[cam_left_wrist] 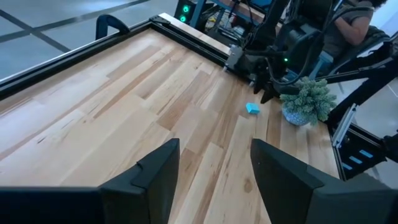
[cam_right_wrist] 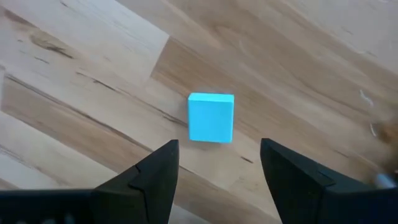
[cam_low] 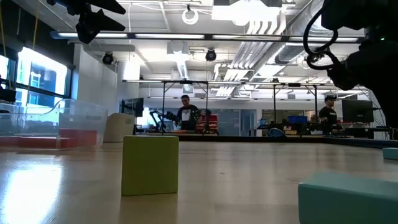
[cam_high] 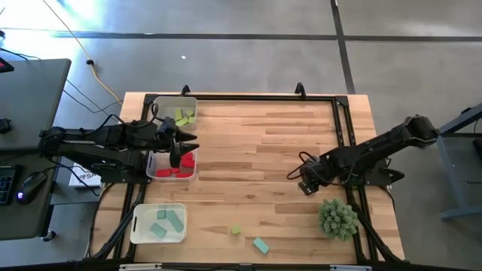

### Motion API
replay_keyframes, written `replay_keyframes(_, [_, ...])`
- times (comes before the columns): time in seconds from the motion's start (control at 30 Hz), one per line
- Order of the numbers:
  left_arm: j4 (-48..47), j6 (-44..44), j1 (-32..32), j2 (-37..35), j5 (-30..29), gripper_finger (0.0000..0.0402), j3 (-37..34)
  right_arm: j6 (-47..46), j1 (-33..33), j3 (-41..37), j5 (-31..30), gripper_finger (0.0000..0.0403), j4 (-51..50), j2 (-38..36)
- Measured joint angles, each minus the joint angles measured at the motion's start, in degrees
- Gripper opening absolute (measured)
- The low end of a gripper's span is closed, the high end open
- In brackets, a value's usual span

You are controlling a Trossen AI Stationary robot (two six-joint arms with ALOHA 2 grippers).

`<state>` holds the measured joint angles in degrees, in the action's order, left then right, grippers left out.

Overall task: Sort & place blocks by color
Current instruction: Put the light blue block into the white bin

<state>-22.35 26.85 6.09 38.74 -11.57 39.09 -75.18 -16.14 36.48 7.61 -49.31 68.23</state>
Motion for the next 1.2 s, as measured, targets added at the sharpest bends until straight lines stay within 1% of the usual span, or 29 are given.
replay_keyframes(0.47, [-0.04,1.48,0.0,0.0,-1.03,0.0186,0.0,0.4,-0.15,-0.03,-1.38,0.0213,0.75,0.04])
replay_keyframes(0.6, [-0.04,1.51,0.0,0.0,-1.07,0.0186,0.0,0.34,-1.61,-0.03,-2.93,0.0213,1.11,0.04])
replay_keyframes(0.87, [-0.04,1.5,0.0,0.0,-1.07,0.0186,0.0,-1.97,-4.28,-0.03,-3.23,0.0213,1.19,0.11])
replay_keyframes(0.97, [-0.07,1.51,0.0,0.0,-1.14,0.0186,0.0,-1.97,-4.28,-0.01,-3.32,0.0213,1.19,1.26])
replay_keyframes(1.2, [-0.07,1.49,0.0,0.0,-1.29,0.0186,0.0,-1.39,-4.28,0.01,-3.03,0.0213,4.09,7.91])
